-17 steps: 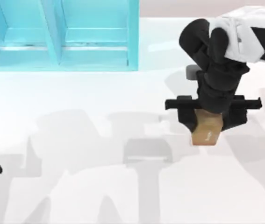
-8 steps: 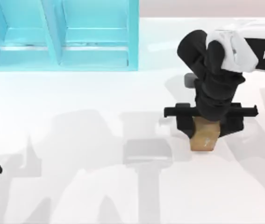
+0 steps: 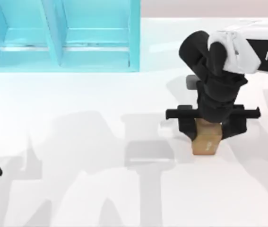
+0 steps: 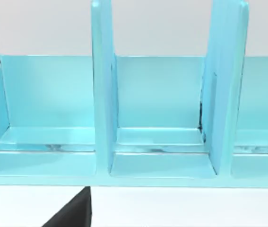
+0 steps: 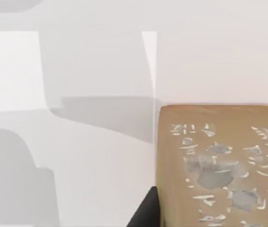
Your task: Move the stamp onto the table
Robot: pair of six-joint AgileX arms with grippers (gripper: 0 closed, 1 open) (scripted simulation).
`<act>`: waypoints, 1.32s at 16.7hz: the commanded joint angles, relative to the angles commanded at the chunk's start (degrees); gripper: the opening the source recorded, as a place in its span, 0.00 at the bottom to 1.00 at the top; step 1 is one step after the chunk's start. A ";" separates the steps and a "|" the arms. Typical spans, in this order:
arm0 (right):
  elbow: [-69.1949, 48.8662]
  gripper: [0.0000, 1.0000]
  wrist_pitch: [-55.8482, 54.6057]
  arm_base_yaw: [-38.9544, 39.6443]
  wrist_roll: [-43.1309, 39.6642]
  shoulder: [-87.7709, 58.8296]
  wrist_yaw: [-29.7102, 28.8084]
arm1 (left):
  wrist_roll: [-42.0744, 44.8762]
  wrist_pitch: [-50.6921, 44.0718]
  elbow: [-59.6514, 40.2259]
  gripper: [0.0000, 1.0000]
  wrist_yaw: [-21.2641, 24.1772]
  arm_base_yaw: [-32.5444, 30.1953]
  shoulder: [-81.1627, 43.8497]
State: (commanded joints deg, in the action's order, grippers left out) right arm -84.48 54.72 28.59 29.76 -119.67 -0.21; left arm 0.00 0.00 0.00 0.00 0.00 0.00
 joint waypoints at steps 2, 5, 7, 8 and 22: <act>0.00 0.83 0.00 0.00 0.00 0.00 0.00 | 0.00 0.00 0.00 1.00 0.00 0.00 0.00; 0.00 1.00 0.00 0.00 0.00 0.00 0.00 | 0.00 0.00 0.00 1.00 0.00 0.00 0.00; 0.00 1.00 0.00 0.00 0.00 0.00 0.00 | 0.00 0.00 0.00 1.00 0.00 0.00 0.00; 0.00 1.00 0.00 0.00 0.00 0.00 0.00 | 0.00 0.00 0.00 1.00 0.00 0.00 0.00; -18.53 1.00 20.71 0.11 -0.20 1.12 0.04 | 0.00 0.00 0.00 1.00 0.00 0.00 0.00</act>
State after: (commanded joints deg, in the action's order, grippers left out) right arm -103.01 75.43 28.70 29.56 -118.55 -0.16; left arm 0.00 0.00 0.00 0.00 0.00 0.00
